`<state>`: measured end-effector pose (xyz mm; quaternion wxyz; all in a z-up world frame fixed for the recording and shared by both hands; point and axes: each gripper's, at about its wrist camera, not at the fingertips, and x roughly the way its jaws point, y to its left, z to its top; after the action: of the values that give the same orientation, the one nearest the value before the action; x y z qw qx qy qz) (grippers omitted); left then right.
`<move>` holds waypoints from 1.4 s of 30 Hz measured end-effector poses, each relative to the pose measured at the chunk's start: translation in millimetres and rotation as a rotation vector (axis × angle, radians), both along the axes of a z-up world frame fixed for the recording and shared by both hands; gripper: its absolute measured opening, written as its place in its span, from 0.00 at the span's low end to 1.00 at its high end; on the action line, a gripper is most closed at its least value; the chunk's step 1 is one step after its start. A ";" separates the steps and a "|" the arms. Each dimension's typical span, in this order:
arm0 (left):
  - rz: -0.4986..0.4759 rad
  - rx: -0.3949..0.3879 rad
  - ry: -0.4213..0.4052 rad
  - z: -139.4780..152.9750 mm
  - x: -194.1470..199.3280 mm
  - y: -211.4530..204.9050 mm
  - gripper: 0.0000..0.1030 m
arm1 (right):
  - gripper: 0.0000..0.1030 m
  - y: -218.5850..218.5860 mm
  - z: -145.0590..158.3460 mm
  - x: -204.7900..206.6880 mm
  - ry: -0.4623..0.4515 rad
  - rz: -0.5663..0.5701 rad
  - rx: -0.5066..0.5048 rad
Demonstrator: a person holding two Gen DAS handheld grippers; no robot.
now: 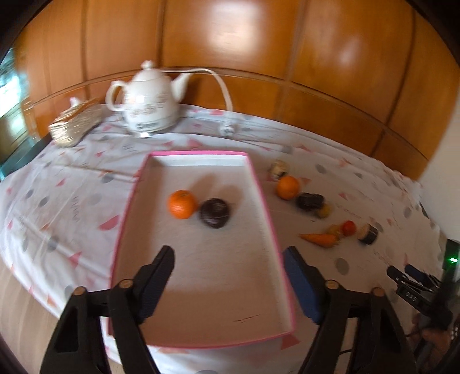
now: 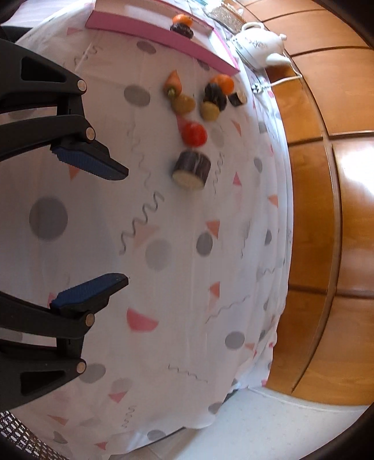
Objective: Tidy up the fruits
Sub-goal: 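Reach the left tool to the small wooden log piece and grasp it, then carry the wooden log piece with the left tool into the tray and release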
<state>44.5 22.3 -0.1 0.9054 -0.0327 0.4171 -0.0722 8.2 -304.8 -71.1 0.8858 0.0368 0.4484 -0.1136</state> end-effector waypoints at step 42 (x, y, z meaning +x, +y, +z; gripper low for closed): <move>-0.231 0.088 0.122 -36.5 196.1 -132.3 0.32 | 0.68 -24.8 -24.7 -4.2 -0.019 -0.016 0.012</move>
<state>240.6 -110.0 -36.6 0.8646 0.0510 0.4751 -0.1552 4.0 -329.6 -95.8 0.8888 0.0469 0.4404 -0.1175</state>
